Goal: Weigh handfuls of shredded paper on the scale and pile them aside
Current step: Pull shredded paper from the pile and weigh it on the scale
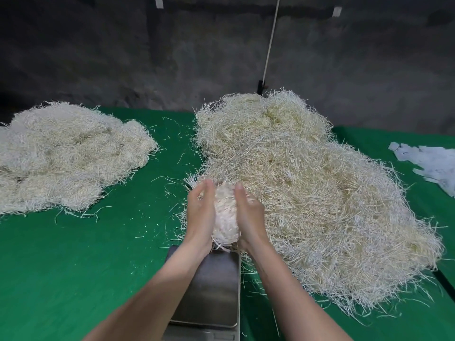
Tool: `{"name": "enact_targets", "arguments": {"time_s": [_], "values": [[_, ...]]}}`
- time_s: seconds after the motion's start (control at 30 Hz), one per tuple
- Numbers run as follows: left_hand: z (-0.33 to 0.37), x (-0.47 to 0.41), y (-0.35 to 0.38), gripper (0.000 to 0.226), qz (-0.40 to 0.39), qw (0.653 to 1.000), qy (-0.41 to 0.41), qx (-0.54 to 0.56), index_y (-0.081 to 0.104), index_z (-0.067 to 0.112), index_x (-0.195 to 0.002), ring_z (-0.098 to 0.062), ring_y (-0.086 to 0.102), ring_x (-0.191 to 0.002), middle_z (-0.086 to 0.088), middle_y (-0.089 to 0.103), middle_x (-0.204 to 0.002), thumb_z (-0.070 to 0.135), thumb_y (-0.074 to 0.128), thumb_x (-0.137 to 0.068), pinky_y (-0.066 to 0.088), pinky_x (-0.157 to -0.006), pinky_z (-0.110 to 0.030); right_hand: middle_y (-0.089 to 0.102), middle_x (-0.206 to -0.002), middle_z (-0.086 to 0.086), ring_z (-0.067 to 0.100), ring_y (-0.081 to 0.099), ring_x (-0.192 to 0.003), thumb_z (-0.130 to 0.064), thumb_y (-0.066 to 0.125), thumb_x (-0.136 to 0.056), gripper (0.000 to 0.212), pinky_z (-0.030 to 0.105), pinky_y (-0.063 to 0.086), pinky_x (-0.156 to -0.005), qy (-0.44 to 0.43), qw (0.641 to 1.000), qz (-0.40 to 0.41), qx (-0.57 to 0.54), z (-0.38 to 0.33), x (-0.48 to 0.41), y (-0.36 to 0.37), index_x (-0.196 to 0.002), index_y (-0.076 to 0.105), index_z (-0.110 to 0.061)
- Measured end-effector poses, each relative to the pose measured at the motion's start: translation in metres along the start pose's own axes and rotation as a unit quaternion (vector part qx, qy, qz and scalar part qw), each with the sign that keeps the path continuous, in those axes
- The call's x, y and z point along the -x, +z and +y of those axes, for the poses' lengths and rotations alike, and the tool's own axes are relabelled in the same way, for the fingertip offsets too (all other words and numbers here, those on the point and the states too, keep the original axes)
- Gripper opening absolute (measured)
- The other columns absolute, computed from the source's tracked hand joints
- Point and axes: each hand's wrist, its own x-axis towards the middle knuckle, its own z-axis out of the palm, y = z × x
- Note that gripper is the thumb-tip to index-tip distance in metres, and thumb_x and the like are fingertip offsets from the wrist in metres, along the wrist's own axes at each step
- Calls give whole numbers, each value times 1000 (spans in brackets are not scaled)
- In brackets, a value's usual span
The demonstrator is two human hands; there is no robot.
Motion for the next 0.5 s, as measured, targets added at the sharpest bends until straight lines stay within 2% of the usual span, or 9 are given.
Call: {"name": "enact_targets", "arguments": {"time_s": [0.03, 0.1, 0.17, 0.23, 0.27, 0.3, 0.4, 0.47, 0.5], "values": [[0, 1, -3, 82, -7, 997, -51, 59, 43, 26, -136, -12, 46, -126, 8, 49, -138, 75, 48, -71, 36, -107, -40, 49, -139, 13, 22, 54, -120, -61, 49, -87, 69, 44, 45, -99, 49, 997, 12, -51, -2, -5, -4, -138, 43, -14], [-1, 7, -3, 94, -32, 991, -100, 78, 36, 30, -143, -20, 38, -135, 6, 38, -149, 80, 47, -64, 28, -111, -49, 33, -150, 11, 21, 39, -131, -58, 44, -91, 75, 48, 33, -106, 49, 996, 51, -54, -5, -13, -11, -147, 25, -12], [-4, 12, 2, 90, -40, 991, -126, 21, 37, 21, -144, -21, 36, -135, 3, 40, -147, 74, 49, -73, 28, -111, -46, 42, -144, 7, 16, 44, -124, -53, 38, -96, 58, 36, 35, -102, -46, 995, 63, 55, -4, -8, -8, -141, 36, -16], [-1, 2, 1, 67, 22, 994, -104, 9, 53, 3, -122, -24, 58, -103, -9, 62, -114, 59, 52, -86, 45, -89, -36, 61, -111, -1, 8, 58, -96, -53, 36, -96, 35, 23, 45, -82, -153, 974, 57, 160, 9, 7, 0, -115, 51, -27], [0, -7, -1, 56, 58, 994, -96, 17, 56, -1, -107, -23, 55, -83, -11, 58, -90, 53, 53, -90, 44, -72, -30, 60, -88, -7, -1, 55, -74, -54, 37, -95, 26, 15, 43, -67, -198, 960, 55, 193, 17, 14, 4, -99, 50, -32], [2, -12, -4, 49, 89, 992, -91, 0, 55, 0, -96, -21, 48, -74, -11, 49, -80, 48, 53, -92, 37, -63, -28, 54, -74, -10, -5, 48, -59, -53, 40, -94, 23, 10, 36, -56, -229, 947, 53, 220, 22, 19, 7, -89, 46, -32], [-7, -1, 0, 46, 74, 991, -102, -51, 58, 0, -89, -13, 54, -52, -4, 55, -58, 44, 48, -96, 40, -49, -20, 44, -57, -8, -1, 41, -41, -36, 40, -100, 20, 14, 30, -43, -205, 948, 53, 237, 17, 8, -3, -88, 52, -24], [-9, 8, 4, 49, 41, 988, -125, -80, 56, 2, -104, -12, 60, -65, -2, 60, -69, 49, 46, -95, 47, -61, -23, 37, -47, -8, 4, 34, -35, -30, 37, -101, 24, 20, 28, -43, -196, 949, 76, 234, 16, 0, -10, -99, 59, -21], [-8, 5, 3, 52, 27, 987, -139, -76, 56, 0, -111, -16, 60, -71, -6, 59, -78, 49, 47, -95, 47, -66, -26, 38, -46, -6, 4, 36, -36, -31, 35, -102, 27, 23, 31, -44, -200, 948, 91, 230, 20, 2, -7, -94, 60, -23]]}}
